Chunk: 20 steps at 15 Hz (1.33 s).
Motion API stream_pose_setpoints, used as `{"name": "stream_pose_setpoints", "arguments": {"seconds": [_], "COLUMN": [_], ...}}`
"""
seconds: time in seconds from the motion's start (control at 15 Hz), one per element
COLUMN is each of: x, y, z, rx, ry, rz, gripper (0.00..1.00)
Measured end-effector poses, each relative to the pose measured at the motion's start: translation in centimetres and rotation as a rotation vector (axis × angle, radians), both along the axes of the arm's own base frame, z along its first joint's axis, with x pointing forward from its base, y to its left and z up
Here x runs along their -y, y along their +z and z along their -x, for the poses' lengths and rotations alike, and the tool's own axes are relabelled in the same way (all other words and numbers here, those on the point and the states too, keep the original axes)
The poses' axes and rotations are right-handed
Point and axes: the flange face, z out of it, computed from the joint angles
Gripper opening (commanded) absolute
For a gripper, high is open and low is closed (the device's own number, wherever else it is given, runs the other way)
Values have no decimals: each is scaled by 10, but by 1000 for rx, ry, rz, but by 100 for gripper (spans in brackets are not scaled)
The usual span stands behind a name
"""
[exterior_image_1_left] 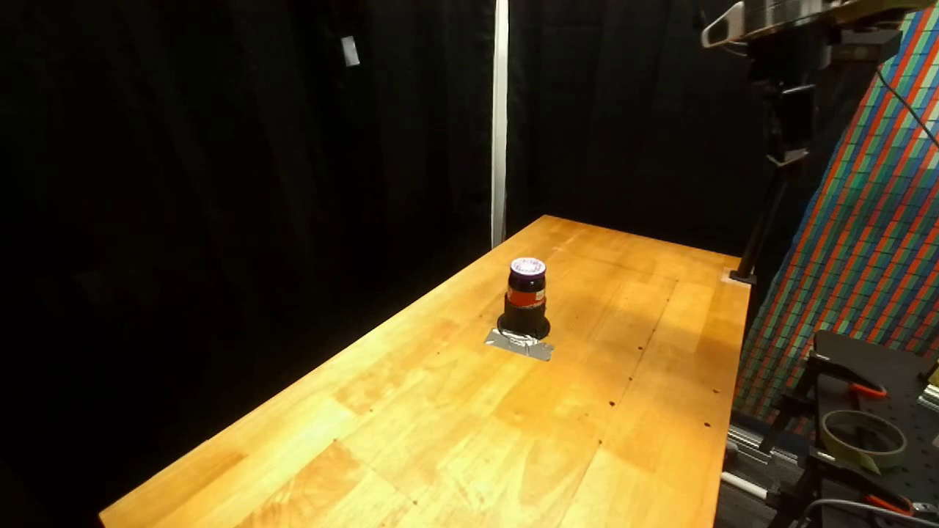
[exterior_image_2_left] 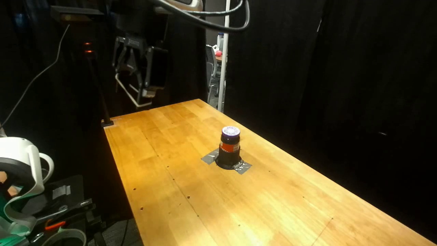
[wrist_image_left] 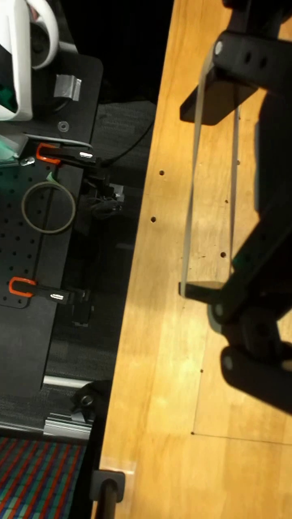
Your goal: Put the rubber band on the brown cup
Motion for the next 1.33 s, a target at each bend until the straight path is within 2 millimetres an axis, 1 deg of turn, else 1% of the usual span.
{"name": "stream_pose_setpoints", "arguments": {"seconds": [0.13,0.27,0.4,0.53,0.73,0.93,1.13,1.33], "x": [-31,-57,-75,-88,-102,-111,-113,-111], "y": [-8,-18,-31,-43,-63,-84,-107,-128], "z": [-24,-49,-72,-95,-130,-158,-181,-201], "rx": [11,38,48,63,144,239,318,377], "ry": [-4,-15,-17,-24,-55,-90,-107,-119], "rz": [42,68,70,60,31,-1,0,18], "gripper": [100,100,100,100,100,100,100,100]}}
